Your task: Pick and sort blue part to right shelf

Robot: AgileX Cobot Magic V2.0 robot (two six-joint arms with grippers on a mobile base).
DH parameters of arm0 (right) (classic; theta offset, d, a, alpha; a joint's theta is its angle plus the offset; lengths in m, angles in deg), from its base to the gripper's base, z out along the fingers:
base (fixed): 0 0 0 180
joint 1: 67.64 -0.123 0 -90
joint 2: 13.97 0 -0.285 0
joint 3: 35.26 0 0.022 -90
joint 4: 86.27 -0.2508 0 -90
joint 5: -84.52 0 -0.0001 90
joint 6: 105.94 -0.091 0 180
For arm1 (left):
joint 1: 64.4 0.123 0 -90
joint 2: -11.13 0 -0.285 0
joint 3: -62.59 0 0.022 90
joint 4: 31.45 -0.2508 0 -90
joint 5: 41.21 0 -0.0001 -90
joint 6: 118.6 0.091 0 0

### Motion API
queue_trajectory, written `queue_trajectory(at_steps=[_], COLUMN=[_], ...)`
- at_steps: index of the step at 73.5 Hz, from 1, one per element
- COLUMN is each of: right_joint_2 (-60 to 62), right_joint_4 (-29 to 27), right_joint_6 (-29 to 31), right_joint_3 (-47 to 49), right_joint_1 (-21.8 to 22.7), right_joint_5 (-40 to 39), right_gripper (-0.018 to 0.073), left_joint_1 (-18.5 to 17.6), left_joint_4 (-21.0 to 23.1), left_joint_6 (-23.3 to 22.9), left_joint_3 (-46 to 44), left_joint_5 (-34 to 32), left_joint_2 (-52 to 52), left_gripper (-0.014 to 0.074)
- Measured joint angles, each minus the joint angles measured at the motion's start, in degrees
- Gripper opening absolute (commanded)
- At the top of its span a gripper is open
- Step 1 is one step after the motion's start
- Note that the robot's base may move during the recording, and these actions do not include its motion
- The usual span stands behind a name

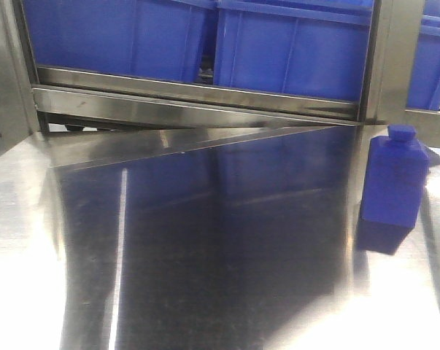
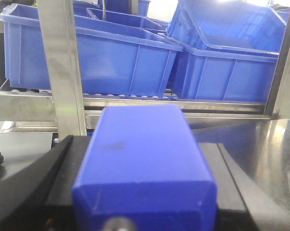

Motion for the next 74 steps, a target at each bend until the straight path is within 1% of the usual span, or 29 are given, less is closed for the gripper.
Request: queue_trajectory(at_steps=[8, 14, 23, 31, 37, 41, 51, 74], right_joint_2=[-8.2, -14.42, -20.64, -26.04, -29.45, -31.74, -36.31, -45.15], right_joint_4=[0.0, 0.31, 2.15, 5.87, 9.02, 10.01, 10.4, 10.3], right_joint_6=[-3.89, -7.94, -14.04, -19.97, -23.62, -25.28, -27.04, -27.79], right_joint_3=[7.54, 12.5, 16.56, 17.63, 17.77, 17.85, 17.85, 17.85], right_joint_1=[-0.11, -0.99, -3.96, -7.46, -8.92, -9.34, -9.64, -9.71], right_joint_5=[8.24, 11.68, 12.76, 12.76, 13.23, 13.45, 12.94, 11.53], right_gripper=[0.0603, 0.0603, 0.0603, 0.0603, 0.0603, 0.0603, 0.0603, 0.0603], left_joint_1=[0.0, 0.0, 0.0, 0.0, 0.0, 0.0, 0.0, 0.0], left_joint_4=[0.0, -0.1, -0.22, -0.22, -0.22, -0.45, -0.47, -0.47], left_joint_6=[0.0, 0.0, 0.0, 0.0, 0.0, 0.0, 0.0, 0.1], left_joint_3=[0.0, 0.0, 0.0, 0.0, 0.0, 0.0, 0.0, 0.0], left_joint_5=[0.0, 0.0, 0.0, 0.0, 0.0, 0.0, 0.0, 0.0], left_joint_2=[0.0, 0.0, 0.0, 0.0, 0.0, 0.0, 0.0, 0.0], left_gripper=[0.0315, 0.0315, 0.0315, 0.0315, 0.0315, 0.0315, 0.0315, 0.0315])
